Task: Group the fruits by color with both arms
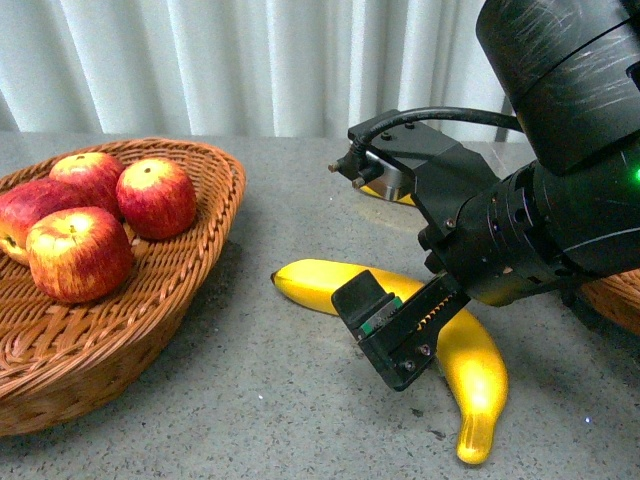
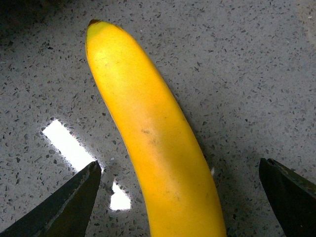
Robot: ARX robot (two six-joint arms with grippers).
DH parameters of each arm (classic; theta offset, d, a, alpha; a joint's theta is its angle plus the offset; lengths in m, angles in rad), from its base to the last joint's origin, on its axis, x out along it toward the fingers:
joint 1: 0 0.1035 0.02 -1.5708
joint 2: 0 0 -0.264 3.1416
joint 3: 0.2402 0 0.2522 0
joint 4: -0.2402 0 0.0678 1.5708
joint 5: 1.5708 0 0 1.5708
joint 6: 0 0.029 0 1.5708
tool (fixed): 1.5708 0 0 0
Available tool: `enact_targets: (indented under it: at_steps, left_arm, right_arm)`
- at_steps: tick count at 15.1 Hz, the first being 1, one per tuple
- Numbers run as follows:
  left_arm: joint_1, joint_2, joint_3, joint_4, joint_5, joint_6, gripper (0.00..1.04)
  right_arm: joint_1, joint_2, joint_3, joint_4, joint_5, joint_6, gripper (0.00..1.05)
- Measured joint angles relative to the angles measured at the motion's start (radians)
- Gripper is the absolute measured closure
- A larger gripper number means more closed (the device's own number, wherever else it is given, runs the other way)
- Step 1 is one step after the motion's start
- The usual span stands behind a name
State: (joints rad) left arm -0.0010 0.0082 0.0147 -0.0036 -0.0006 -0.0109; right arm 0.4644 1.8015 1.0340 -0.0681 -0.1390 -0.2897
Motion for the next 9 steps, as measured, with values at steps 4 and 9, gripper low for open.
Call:
enact_targets:
  at_steps: [4, 9]
  left_arm:
    - [0.0, 0.0, 0.0, 0.0, 0.0, 0.0, 0.07]
    - [0.0, 0.0, 0.0, 0.0, 0.0, 0.0, 0.07]
  right_arm:
    - [0.009, 0.01, -0.011, -0.01, 0.008, -0.022, 0.25]
    - [-0.029, -0.001, -0.007, -0.014, -0.025, 0.0, 0.71]
